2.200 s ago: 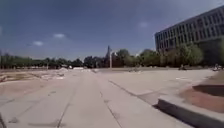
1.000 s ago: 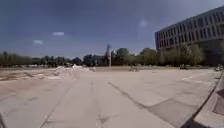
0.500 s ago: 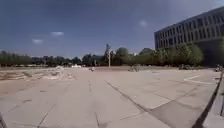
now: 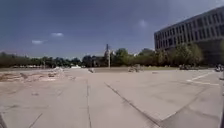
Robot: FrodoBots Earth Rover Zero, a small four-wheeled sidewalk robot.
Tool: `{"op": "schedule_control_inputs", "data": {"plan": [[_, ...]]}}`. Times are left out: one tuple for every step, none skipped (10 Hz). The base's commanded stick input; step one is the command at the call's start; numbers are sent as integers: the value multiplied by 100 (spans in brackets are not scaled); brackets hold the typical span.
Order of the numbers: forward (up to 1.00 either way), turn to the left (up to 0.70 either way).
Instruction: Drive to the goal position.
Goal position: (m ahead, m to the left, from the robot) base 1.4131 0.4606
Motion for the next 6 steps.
{"op": "schedule_control_inputs", "data": {"plan": [[70,1],[70,1],[70,1],[70,1],[70,1],[70,1]]}}
